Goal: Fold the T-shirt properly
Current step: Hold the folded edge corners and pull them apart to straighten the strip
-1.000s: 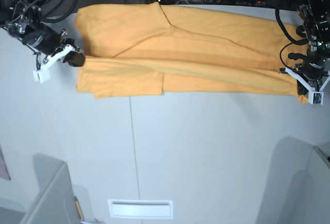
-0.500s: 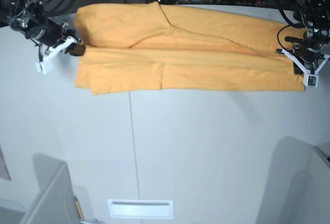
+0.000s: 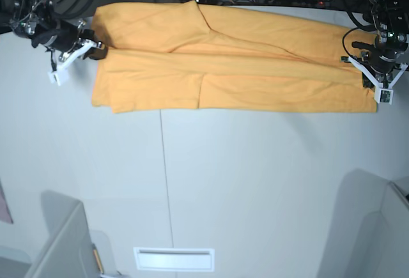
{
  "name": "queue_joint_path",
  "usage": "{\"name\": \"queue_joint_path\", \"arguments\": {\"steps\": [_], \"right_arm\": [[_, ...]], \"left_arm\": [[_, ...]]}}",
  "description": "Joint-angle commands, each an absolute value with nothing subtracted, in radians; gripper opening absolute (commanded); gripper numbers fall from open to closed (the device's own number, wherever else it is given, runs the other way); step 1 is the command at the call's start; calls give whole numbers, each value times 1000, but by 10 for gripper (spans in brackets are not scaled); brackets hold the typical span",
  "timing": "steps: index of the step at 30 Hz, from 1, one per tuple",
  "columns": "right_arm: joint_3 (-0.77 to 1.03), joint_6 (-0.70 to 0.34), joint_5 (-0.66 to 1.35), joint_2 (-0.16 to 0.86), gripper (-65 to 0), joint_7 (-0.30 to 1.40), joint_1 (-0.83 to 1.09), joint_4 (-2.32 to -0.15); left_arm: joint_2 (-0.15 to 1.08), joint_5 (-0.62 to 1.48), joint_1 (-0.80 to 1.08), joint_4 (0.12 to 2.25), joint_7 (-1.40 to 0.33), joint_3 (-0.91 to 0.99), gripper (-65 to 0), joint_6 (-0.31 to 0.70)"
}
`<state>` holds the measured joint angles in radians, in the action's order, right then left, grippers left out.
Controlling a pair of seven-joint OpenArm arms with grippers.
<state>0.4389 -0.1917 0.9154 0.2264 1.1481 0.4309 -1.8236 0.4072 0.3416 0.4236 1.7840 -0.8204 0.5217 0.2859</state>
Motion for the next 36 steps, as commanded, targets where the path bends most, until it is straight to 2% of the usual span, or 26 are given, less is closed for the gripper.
{"name": "queue_joint_path", "arguments": {"steps": [1, 2, 4, 6, 8, 11, 13, 14, 15, 16, 17, 18, 22, 28, 36], "right_arm": [[450, -191, 929, 242, -650, 1136, 432, -1840], [456, -191, 929, 243, -621, 1136, 432, -1845], [489, -191, 929, 237, -510, 1136, 432, -1863], [521, -191, 929, 237, -452, 1138, 433, -1891], [553, -191, 929, 237, -449, 1142, 433, -1934], [539, -194, 932, 237, -449, 1144, 429, -1986], [464, -196, 929, 237, -461, 1136, 426, -1988], [430, -196, 928, 237, -489, 1135, 424, -1982], [394, -196, 928, 237, -545, 1135, 420, -1972], [363, -196, 928, 237, -630, 1135, 420, -1960], [337, -196, 928, 237, -650, 1135, 420, -1949], [315, -194, 928, 237, -650, 1133, 420, -1943], [278, -191, 889, 237, -650, 1079, 427, -1937], [278, -196, 713, 236, -650, 1069, 397, -1905], [278, -199, 696, 245, -650, 1056, 337, -1712]], "left_arm": [[426, 337, 424, 1802, -805, 529, -632, 280], [426, 338, 427, 1805, -805, 529, -578, 280], [426, 346, 441, 1813, -805, 538, -479, 280], [426, 348, 444, 1833, -805, 541, -400, 280], [420, 363, 446, 1854, -805, 573, -323, 280], [381, 452, 446, 1874, -805, 624, -275, 280], [375, 504, 446, 1882, -805, 627, -299, 280], [374, 519, 446, 1877, -805, 627, -332, 280], [364, 526, 446, 1876, -805, 628, -405, 280], [357, 522, 444, 1874, -803, 628, -512, 280], [351, 522, 443, 1874, -803, 630, -629, 280], [348, 522, 443, 1873, -803, 631, -650, 278], [341, 495, 443, 1845, -799, 628, -650, 278], [306, 312, 380, 1730, -792, 634, -650, 278], [305, 219, 329, 1636, -792, 639, -650, 278]]}}
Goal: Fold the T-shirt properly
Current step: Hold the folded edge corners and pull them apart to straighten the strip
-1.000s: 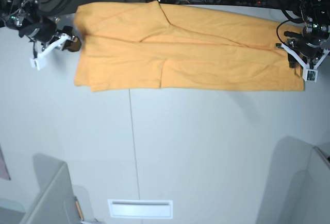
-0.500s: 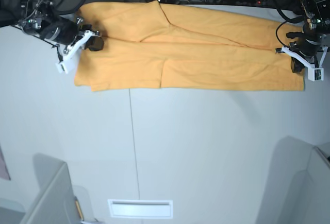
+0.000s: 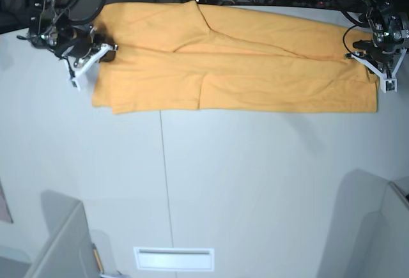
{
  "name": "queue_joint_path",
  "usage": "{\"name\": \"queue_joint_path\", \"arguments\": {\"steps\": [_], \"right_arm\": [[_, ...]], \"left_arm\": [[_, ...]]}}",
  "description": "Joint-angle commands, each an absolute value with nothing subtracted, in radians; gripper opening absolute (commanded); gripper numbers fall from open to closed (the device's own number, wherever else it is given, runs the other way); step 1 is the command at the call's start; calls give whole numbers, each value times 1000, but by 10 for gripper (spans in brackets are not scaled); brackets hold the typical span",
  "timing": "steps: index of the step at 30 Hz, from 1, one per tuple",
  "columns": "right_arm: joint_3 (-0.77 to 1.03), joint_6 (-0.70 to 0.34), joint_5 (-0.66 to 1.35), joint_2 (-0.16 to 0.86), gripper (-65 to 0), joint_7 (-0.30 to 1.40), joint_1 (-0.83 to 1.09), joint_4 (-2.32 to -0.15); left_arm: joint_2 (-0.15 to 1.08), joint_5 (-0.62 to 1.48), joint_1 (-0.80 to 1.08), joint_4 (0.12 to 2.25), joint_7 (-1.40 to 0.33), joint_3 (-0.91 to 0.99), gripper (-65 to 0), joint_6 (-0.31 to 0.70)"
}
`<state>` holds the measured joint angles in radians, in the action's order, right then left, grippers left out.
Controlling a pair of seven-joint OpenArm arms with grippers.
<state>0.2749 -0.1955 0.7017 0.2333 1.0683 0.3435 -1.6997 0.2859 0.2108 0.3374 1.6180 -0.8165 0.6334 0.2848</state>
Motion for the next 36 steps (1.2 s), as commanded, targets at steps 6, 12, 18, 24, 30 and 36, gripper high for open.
{"name": "queue_joint_path", "arguments": {"steps": [6, 12, 18, 24, 30, 36], "right_arm": [[278, -199, 699, 246, -650, 1052, 340, -1813], [225, -199, 700, 237, -650, 1098, 355, -1934], [145, -189, 696, 237, -650, 1076, 364, -1890], [151, -189, 694, 246, -650, 1046, 381, -1848], [151, -189, 691, 246, -650, 1035, 303, -1690], [150, -194, 556, 260, -650, 1007, 193, -1590]], "left_arm": [[297, 228, 340, 1814, -805, 671, -650, 278], [246, 222, 386, 1913, -805, 630, -650, 278], [243, 219, 430, 1837, -796, 575, -650, 278], [245, 222, 424, 1771, -794, 650, -650, 278], [248, 217, 383, 1653, -792, 651, -650, 278], [246, 216, 274, 1511, -792, 595, -650, 278]]}}
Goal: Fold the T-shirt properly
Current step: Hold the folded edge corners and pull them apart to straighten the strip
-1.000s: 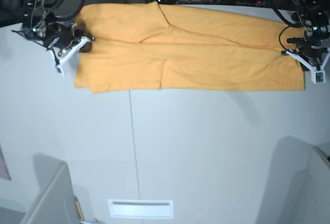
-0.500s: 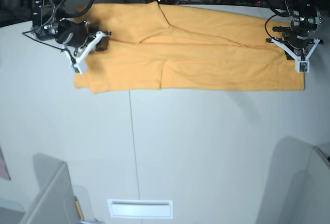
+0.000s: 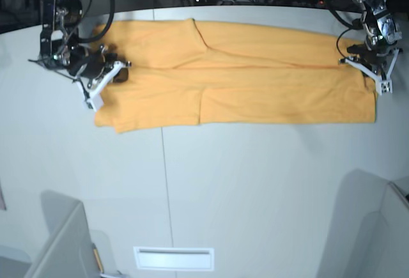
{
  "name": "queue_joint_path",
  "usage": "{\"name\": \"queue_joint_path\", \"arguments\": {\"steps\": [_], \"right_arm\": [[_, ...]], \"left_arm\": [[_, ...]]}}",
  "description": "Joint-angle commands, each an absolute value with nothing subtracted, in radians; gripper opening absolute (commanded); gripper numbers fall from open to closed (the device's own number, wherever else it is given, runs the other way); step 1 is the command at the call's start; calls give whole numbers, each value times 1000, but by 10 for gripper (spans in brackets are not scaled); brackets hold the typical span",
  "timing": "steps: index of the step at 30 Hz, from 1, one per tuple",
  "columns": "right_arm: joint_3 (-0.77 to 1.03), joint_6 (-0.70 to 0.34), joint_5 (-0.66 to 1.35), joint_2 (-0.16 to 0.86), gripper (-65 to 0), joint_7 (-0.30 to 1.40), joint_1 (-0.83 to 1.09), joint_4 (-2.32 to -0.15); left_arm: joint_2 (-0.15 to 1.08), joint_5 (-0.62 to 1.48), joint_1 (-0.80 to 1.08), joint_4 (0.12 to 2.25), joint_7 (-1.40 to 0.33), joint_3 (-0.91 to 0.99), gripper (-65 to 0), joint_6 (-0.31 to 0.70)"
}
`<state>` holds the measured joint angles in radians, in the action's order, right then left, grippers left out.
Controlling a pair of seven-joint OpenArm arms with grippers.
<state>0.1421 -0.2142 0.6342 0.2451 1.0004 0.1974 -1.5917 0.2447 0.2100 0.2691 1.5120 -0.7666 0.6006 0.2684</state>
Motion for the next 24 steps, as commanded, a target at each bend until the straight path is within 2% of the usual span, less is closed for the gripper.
{"name": "queue_joint_path", "arguments": {"steps": [1, 7, 15, 20, 24], "right_arm": [[151, -196, 535, 260, -650, 1007, 165, -1569], [147, -199, 506, 274, -650, 1001, 4, -1420], [143, -199, 504, 294, -650, 1012, -128, -1360], [143, -200, 510, 289, -650, 1047, -130, -1472], [147, -200, 512, 278, -650, 1121, -102, -1678]], "left_arm": [[246, 216, 249, 1491, -792, 585, -650, 277], [231, 216, 136, 1435, -803, 578, -650, 277], [209, 162, 163, 1511, -803, 567, -650, 277], [209, 163, 200, 1661, -805, 570, -650, 277], [208, 166, 200, 1787, -895, 682, -650, 278]]}}
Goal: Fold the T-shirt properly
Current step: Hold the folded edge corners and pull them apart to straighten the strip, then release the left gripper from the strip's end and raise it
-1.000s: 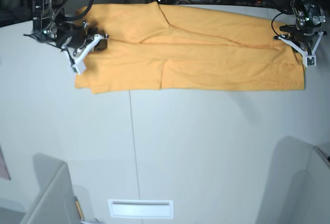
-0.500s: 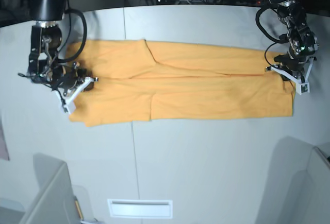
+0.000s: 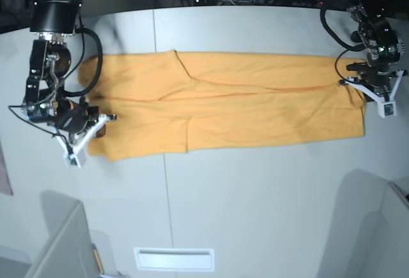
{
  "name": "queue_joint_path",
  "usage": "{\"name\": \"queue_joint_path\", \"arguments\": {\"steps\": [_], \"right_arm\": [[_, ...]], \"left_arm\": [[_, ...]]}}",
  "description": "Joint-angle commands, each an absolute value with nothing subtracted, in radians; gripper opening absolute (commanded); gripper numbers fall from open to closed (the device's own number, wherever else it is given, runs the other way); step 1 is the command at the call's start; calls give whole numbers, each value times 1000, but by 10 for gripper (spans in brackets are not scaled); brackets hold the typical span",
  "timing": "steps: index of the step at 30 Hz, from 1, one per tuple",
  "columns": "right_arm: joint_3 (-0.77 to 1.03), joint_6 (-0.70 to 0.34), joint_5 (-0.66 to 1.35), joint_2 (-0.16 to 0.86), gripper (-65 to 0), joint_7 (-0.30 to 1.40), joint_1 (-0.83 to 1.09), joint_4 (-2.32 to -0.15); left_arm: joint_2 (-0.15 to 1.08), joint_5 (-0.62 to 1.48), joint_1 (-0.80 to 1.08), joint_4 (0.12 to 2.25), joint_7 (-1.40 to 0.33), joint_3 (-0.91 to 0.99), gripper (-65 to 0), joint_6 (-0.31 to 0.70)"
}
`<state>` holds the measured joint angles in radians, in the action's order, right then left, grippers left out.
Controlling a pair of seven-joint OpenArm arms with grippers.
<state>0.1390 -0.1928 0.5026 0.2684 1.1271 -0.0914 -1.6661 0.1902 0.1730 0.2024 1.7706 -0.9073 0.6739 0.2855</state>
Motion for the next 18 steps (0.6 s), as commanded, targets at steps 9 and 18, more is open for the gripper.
{"name": "queue_joint_path", "arguments": {"steps": [9, 18], "right_arm": [[147, -200, 512, 194, -650, 1010, 163, -1933], [145, -200, 512, 140, -650, 958, 321, -1945]], "left_arm": [[274, 440, 194, 1782, -1029, 897, -650, 429], [277, 596, 154, 1598, -993, 969, -58, 490]]}}
